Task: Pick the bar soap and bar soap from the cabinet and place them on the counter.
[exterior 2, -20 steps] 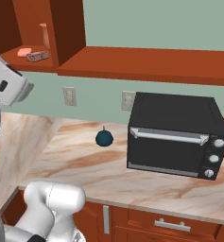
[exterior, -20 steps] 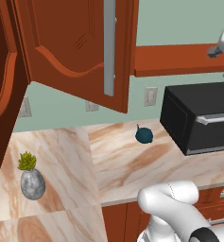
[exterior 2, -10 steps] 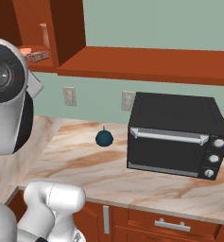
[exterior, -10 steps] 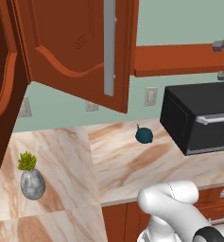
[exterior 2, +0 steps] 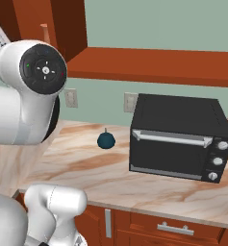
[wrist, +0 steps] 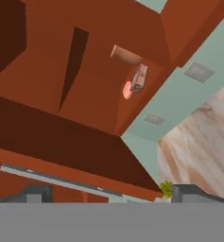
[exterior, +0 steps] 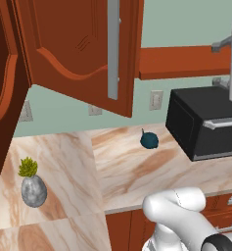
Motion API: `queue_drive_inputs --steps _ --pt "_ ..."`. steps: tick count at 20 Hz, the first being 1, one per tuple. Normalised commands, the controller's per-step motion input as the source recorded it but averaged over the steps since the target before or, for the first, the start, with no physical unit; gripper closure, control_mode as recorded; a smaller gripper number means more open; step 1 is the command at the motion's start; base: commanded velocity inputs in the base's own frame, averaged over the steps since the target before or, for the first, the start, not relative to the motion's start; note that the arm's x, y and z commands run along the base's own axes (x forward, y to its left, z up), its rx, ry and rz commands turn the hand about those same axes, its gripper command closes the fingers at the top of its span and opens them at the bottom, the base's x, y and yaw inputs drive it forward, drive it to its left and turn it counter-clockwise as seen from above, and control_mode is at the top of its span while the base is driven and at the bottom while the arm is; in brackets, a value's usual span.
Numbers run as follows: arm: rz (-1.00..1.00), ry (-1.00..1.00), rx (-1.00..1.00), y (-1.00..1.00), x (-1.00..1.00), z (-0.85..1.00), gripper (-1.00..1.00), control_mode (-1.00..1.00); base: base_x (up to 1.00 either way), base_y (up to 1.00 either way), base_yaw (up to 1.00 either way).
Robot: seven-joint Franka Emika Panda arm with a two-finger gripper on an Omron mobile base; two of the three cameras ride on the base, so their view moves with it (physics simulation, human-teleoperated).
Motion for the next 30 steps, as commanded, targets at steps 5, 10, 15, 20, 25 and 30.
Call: queue_drive_inputs --steps 5,10,15,20,25,30 --pt "0.04 0.09 0.09 0.23 0.32 -0.11 -1.00 -1.00 0.00 0.00 0.00" --pt "0.03 0.09 0.05 0.29 0.40 0.00 -1.00 -1.00 0.00 0.00 0.00" --pt "0.03 0.12 0.04 0.26 0.40 -0.01 -1.00 -1.00 0.00 0.00 0.00" --pt "0.07 0.16 0.09 0.19 0.34 -0.07 -1.00 -1.00 0.00 0.00 0.00" --pt "0.15 0.17 0.13 0.10 0.21 -0.13 -1.00 -1.00 0.00 0.00 0.00" --pt "0.18 0.14 0.12 0.13 0.24 -0.11 -1.00 -1.00 0.00 0.00 0.00"
